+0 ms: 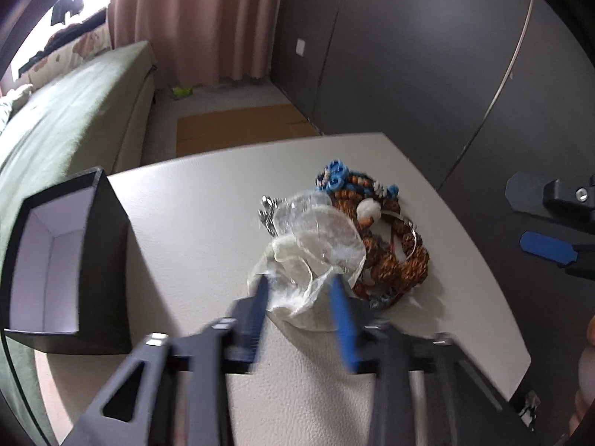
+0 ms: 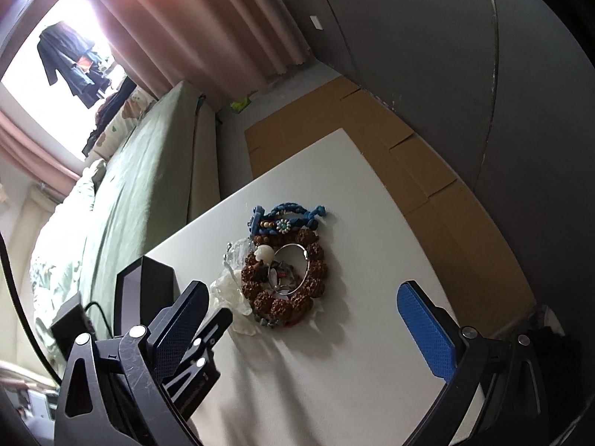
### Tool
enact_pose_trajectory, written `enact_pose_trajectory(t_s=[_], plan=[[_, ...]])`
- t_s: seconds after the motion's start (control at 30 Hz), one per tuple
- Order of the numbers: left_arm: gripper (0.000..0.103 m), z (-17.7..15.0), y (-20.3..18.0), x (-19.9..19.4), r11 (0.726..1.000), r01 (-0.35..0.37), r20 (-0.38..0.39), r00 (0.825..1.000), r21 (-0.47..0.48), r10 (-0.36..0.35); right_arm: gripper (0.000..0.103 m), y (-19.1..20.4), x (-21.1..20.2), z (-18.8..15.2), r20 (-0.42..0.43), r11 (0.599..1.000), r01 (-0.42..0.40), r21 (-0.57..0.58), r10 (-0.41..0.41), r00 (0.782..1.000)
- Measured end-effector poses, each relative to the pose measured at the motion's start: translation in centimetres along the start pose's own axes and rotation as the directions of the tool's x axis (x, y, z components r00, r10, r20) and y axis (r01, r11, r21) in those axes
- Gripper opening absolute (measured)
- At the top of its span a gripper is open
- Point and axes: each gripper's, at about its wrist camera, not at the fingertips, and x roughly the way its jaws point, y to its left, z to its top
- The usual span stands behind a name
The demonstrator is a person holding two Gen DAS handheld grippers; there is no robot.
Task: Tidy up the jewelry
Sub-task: 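Grasp the white translucent cloth pouch from the pile with the left gripper, then carry the pouch toward the box with left gripper while right gripper grasps brown bracelet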
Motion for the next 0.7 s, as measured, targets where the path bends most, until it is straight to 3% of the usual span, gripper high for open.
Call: enact_pose_trajectory(t_s=[0.03, 0.1, 0.17, 0.43, 0.7], plan=[[0.003, 0.0, 0.1, 0.0, 1.000, 0.004, -0.004, 1.000, -0.005, -0.004, 0.103, 0.1, 0.3, 0.0, -0.006, 1.000, -0.003, 0.000, 0.003, 1.000], [0.003, -0.1, 0.6, -0.8, 1.000, -0.009, 0.024, 1.000, -0.030, 0.010, 0.103, 0.1, 0.5, -0.1, -0.010, 1.000, -0.009, 0.004, 0.009, 1.000], [0.002, 0.1, 1.3, -1.8, 0.998, 0.029, 0.049, 0.998, -0.054, -0.027, 0.102, 0.2, 0.7, 0.0, -0.008, 1.000, -0.013, 0.006, 0.013, 1.000], [0.001, 0.5, 3.4, -5.8, 0.993, 0.056, 0.119, 0.992, -0.100, -0.044, 0.062, 2.0, 3.0, -0.5, -0.071, 0.996, -0.082, -0.046, 0.079, 0.994], [0.001, 0.8, 5.0, -8.3, 0.989, 0.067, 0.166, 0.985, -0.129, -0.046, 0.050, 5.2, 5.9, -1.3, -0.123, 0.983, -0.062, -0.175, 0.040, 0.992]])
